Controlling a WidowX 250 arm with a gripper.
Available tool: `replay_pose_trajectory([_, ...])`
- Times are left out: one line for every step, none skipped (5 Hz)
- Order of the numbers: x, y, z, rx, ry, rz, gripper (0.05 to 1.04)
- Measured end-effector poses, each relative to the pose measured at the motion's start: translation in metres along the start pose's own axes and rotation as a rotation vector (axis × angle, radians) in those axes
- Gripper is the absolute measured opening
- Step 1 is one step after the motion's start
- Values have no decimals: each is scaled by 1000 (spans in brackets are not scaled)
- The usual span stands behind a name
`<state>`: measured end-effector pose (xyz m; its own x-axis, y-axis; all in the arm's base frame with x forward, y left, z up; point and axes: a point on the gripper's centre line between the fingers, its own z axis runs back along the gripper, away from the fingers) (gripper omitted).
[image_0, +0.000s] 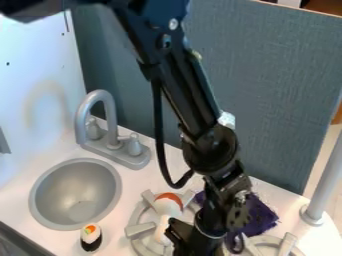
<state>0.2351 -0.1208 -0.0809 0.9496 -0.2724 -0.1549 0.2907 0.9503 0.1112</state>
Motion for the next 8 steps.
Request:
replay_pose_trajectory([6, 5, -4, -8, -6, 2, 386])
replay_pose_trajectory([10, 4, -6, -31, -29, 5, 386])
replay_pose_trajectory([14, 1, -10, -55, -24, 6, 423])
replay_pose_trajectory([17, 1, -10, -108, -30, 17, 730])
replay_pose_trajectory([12, 2, -10, -112, -33, 32, 991])
replay_pose_trajectory([10, 3, 13, -135, -97, 69, 1007])
replay_pose_trajectory([-9, 12, 42, -184, -141, 146, 1003])
replay_pose_trajectory([-31, 20, 41, -172, -119, 213, 1003])
